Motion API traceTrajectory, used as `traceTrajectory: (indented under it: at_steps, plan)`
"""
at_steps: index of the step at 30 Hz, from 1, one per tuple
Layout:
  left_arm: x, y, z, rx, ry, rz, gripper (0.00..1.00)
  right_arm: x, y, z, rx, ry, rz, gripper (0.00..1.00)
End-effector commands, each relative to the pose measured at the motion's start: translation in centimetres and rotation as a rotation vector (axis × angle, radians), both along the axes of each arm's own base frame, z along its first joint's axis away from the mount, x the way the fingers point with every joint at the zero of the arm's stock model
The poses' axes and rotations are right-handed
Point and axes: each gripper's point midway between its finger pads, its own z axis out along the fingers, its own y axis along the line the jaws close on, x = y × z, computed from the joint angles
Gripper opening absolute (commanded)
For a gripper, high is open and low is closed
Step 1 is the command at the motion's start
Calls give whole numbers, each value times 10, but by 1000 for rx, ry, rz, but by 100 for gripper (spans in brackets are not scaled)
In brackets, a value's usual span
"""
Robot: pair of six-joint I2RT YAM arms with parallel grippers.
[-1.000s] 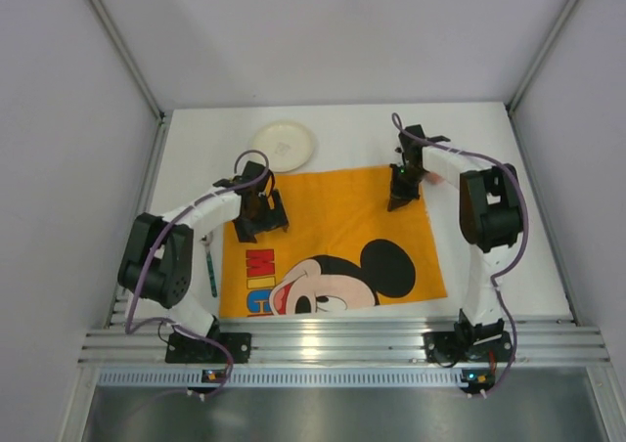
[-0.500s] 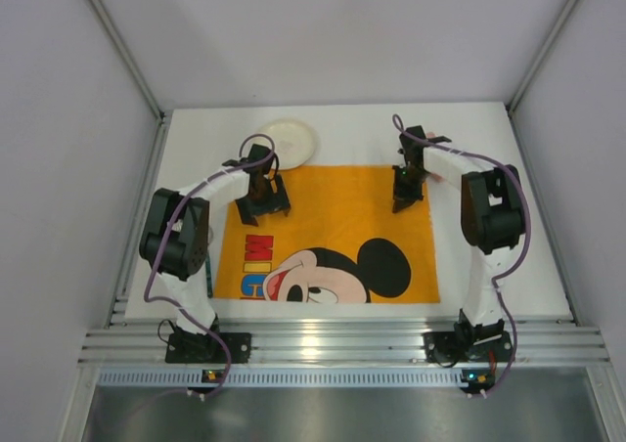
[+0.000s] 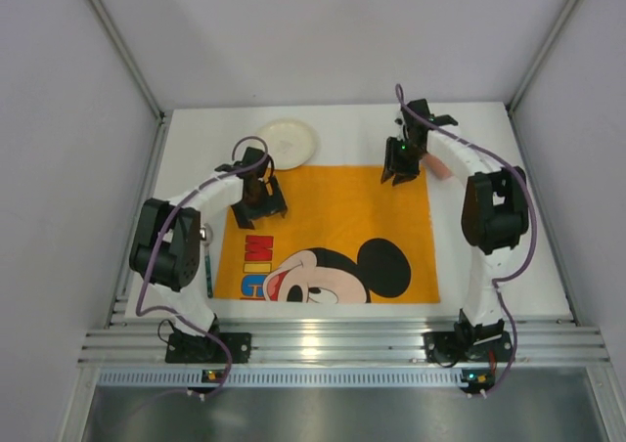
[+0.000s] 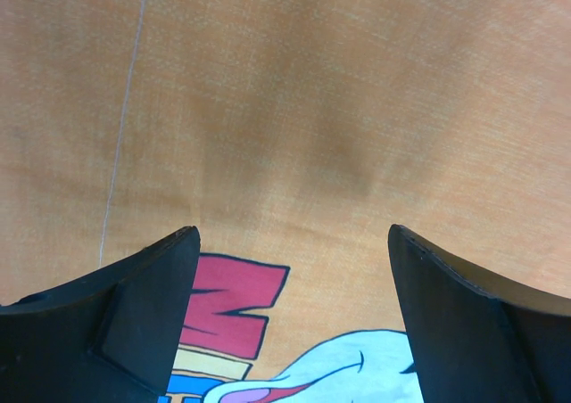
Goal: Set the dinner table for one person
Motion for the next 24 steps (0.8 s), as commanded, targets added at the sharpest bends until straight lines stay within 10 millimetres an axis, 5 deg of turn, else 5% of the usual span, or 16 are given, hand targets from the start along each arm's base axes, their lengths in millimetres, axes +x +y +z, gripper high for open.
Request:
traceTrajectory:
  at_steps: [1,4,10,16,24]
  plan:
    - [10,3,39,-20,-100,48,92,35,14,91,89,-229,7,43]
    - [38,0,75,-26,-212,56,92,43,20,111,120,-260,12,57]
    - [104,16,116,-82,-373,136,94,20,19,127,143,-257,14,61]
    - [159,46,112,-134,-406,248,93,-30,6,124,142,-229,8,61]
    - [215,36,85,-317,-460,231,93,-73,-13,107,94,-215,-13,61]
